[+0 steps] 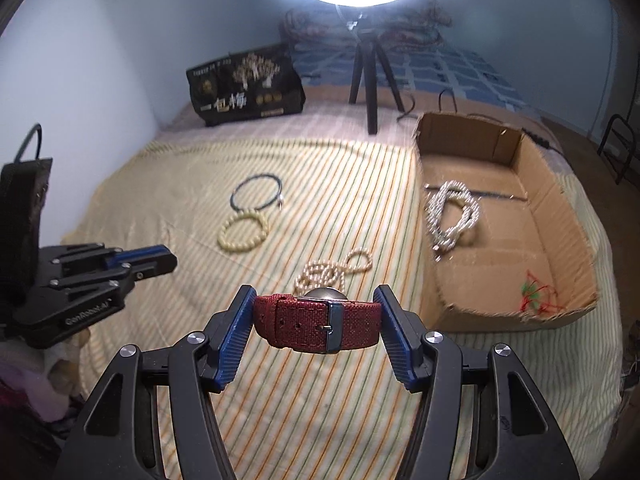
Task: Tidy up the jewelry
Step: 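Carry the loose pearl and red watch toward the cardboard box with both grippers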
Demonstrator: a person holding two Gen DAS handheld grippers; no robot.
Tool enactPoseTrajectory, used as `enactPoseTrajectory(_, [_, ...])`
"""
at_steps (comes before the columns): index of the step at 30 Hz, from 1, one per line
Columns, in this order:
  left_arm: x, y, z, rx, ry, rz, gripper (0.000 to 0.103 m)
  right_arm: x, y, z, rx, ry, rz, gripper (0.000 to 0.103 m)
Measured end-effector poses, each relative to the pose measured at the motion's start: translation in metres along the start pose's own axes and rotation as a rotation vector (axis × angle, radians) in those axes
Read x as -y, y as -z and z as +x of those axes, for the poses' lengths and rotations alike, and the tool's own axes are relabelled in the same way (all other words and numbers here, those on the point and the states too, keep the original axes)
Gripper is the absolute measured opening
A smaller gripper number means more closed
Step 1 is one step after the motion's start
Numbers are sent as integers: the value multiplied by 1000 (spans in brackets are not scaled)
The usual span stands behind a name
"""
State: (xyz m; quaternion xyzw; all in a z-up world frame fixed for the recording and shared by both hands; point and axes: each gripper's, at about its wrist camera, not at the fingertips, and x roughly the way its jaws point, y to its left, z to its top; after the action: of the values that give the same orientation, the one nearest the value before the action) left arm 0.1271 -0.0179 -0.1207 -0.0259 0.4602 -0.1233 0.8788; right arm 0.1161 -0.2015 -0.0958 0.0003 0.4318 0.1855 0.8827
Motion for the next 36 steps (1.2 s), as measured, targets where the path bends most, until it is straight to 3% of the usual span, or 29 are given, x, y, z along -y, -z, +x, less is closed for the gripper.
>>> enactPoseTrajectory(21, [77, -45, -12, 83, 107, 74, 6, 74, -22, -48, 108, 97, 140, 60])
enactPoseTrajectory(36, [147, -65, 20, 77, 169, 132, 6, 130, -42, -42, 106, 144, 234, 59])
